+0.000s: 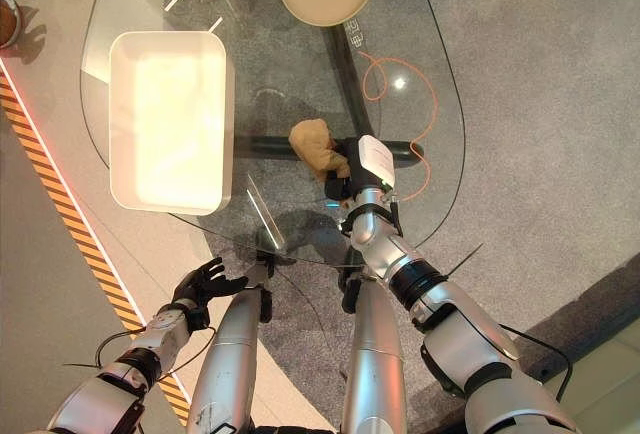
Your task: Wipe the table with a cloth and put it in the basket.
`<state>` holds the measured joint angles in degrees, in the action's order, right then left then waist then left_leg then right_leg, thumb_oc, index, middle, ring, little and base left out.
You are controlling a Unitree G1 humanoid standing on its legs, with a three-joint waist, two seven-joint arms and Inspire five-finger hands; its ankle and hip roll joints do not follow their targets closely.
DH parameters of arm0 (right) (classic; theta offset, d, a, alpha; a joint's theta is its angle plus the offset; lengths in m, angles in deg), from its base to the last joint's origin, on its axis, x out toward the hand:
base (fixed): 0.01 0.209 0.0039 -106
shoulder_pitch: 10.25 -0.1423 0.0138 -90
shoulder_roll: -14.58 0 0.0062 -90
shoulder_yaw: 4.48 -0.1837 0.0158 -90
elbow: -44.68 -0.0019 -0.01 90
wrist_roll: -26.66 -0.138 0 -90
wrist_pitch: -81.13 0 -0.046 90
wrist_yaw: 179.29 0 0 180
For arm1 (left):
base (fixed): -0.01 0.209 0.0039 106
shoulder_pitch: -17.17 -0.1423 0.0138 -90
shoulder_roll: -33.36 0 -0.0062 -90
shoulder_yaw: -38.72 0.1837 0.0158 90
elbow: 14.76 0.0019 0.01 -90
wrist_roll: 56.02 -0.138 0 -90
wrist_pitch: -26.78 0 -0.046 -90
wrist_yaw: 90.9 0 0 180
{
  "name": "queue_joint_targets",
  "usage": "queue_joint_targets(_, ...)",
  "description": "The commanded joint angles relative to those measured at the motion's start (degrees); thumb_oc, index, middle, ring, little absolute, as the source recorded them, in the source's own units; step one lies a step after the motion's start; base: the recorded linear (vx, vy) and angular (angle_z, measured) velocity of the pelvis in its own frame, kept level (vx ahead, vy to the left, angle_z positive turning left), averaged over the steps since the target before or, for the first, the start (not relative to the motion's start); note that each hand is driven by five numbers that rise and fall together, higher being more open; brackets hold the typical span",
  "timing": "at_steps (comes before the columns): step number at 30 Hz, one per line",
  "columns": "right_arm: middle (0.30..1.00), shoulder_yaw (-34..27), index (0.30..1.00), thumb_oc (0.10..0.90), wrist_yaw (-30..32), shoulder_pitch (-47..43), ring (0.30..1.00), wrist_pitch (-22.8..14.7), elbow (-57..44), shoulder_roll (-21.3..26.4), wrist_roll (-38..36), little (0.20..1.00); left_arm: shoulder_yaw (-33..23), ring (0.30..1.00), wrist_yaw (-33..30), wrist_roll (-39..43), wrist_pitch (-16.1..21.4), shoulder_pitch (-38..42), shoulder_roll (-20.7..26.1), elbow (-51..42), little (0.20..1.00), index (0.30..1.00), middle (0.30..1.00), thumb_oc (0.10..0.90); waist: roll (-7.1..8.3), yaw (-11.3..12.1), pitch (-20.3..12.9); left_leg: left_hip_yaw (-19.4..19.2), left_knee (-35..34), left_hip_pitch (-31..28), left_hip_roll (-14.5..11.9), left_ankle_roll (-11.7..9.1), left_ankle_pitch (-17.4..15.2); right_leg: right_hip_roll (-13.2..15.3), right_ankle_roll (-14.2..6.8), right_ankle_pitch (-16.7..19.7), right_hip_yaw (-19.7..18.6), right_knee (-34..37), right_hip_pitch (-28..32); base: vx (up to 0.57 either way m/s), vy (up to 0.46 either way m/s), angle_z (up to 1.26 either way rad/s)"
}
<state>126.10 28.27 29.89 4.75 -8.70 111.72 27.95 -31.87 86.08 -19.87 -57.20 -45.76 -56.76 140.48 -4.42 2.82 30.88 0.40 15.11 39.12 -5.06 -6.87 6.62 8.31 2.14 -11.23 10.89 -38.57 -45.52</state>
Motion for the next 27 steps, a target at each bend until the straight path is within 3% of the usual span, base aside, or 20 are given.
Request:
queue_joint_targets(1, 0.3, 1.8, 0.3, 0.1, -1.7, -2.4, 0.3, -2.5, -7.3, -2.5, 4.3, 0.2, -0.4, 0.9, -0.3, -0.6, 1.3, -2.9, -1.9, 0.2, 0.9, 0.9, 0.9, 0.8, -1.74, -0.6, -1.1, -4.4, 7.9, 1.7, 3.8, 3.6, -5.5, -0.9, -3.1, 7.1, -2.7, 9.8, 1.5, 0.0, 0.0, 0.0)
queue_joint_targets(27, 0.3, 5.0, 0.3, 0.1, -8.5, -6.3, 0.3, -0.6, -6.3, -2.5, 8.4, 0.2, 0.8, 0.9, -0.2, -0.9, -0.2, -2.3, -2.3, -0.7, 0.9, 0.9, 0.9, 0.8, -2.91, 0.2, -1.1, -4.2, 7.8, 1.5, 4.5, 3.7, -5.3, 0.0, -3.2, 7.6, -2.6, 9.3, 0.9, 0.0, 0.0, 0.0)
